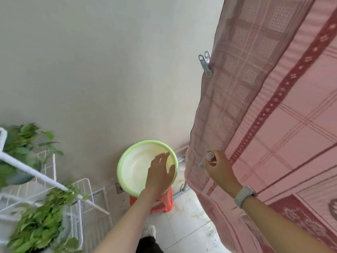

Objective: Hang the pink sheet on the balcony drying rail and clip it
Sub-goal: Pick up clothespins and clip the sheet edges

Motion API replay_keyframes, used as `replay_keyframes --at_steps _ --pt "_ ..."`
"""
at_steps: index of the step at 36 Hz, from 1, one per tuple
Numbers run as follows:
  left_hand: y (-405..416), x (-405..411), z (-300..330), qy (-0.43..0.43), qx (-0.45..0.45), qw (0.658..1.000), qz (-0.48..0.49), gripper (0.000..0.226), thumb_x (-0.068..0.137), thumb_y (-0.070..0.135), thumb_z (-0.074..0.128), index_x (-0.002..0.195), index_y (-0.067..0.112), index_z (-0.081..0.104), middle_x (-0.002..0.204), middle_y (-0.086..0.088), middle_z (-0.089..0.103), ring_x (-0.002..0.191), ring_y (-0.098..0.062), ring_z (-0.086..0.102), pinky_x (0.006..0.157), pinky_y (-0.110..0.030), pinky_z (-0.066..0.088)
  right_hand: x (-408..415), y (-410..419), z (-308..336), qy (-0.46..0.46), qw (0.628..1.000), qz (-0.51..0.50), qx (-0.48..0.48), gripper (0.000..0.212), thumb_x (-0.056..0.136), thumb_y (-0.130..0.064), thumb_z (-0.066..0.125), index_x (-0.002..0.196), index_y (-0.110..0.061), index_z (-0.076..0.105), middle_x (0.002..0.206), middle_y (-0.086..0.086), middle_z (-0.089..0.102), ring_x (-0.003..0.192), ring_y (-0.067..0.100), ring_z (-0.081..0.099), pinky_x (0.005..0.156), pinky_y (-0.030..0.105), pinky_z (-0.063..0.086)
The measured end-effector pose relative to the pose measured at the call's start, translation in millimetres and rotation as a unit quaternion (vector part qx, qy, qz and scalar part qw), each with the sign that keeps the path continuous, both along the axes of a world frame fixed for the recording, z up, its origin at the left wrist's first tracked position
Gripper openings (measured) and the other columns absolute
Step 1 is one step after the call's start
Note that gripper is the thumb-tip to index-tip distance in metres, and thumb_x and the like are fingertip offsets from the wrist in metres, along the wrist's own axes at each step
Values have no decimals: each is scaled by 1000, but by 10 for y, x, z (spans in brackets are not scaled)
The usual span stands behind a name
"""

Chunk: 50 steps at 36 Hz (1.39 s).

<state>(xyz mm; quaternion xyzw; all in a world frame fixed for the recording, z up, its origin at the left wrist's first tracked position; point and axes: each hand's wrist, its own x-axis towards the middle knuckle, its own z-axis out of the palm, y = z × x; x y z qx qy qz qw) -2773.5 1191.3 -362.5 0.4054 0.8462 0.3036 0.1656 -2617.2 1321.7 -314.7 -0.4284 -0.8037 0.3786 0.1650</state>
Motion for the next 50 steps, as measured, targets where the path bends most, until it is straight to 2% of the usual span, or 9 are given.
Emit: replay_keyframes --at_steps 4,13,21,25,33,37,42,45,50 --pt "637 -363 33 -59 47 996 -57 53 91 22 52 139 11 32 142 -4 40 131 -20 35 103 -18 19 -290 119 -88 -44 999 -28 -2 26 86 -14 56 110 -6 51 102 5 45 102 21 46 87 28 39" --pt "1790 -852 -14 -263 40 950 -163 68 85 42 55 142 15 29 146 -4 37 133 -18 35 109 -36 31 -806 338 -74 -76 980 -182 -32 28 88 -13 49 115 -10 46 108 6 45 90 17 49 75 27 38" --pt "1683 -788 -312 -236 83 944 -214 12 83 12 63 93 11 71 95 -2 71 93 -17 62 82 -27 45 -1218 670 -97 -57 960 -276 13 38 75 -59 56 74 -21 53 77 -1 53 64 10 50 58 19 36" --pt "1649 -822 -388 -240 109 934 -241 10 81 9 66 87 15 72 91 2 70 90 -16 62 81 -27 45 -1236 691 -114 -98 942 -317 47 20 83 -34 55 77 -16 51 79 2 52 64 21 51 59 32 42" --pt "2269 -930 -266 -386 45 885 -255 57 83 40 55 135 22 42 135 11 43 126 -4 37 105 -27 31 -1016 607 -218 -81 939 -325 84 19 87 -22 56 70 -17 50 62 -7 43 55 19 44 53 28 33" --pt "2390 -906 -296 -459 35 845 -272 13 87 23 60 96 18 67 93 7 66 87 -1 57 81 -23 43 -1051 556 -222 -74 946 -303 85 20 87 -22 58 72 -26 45 61 -15 38 58 16 39 57 27 31" --pt "2364 -1077 -361 -433 69 867 -235 13 86 13 61 76 19 68 71 1 62 65 -7 52 64 -22 41 -1171 520 -217 -84 960 -257 71 19 88 -26 57 72 -24 47 59 -10 43 60 17 43 58 27 31" --pt "2315 -1198 -382 -449 72 857 -241 11 88 9 58 83 11 68 70 2 61 61 0 50 60 -15 41 -1249 524 -206 -107 964 -227 87 16 88 -27 57 102 -24 62 86 -7 64 78 17 58 68 31 44" --pt "2253 -1175 -394 -500 51 828 -248 13 90 9 55 87 14 67 79 0 64 72 -3 57 73 -17 47 -1294 590 -248 -216 955 -179 98 48 94 -34 44 139 -39 28 116 -3 58 95 15 57 77 35 50"
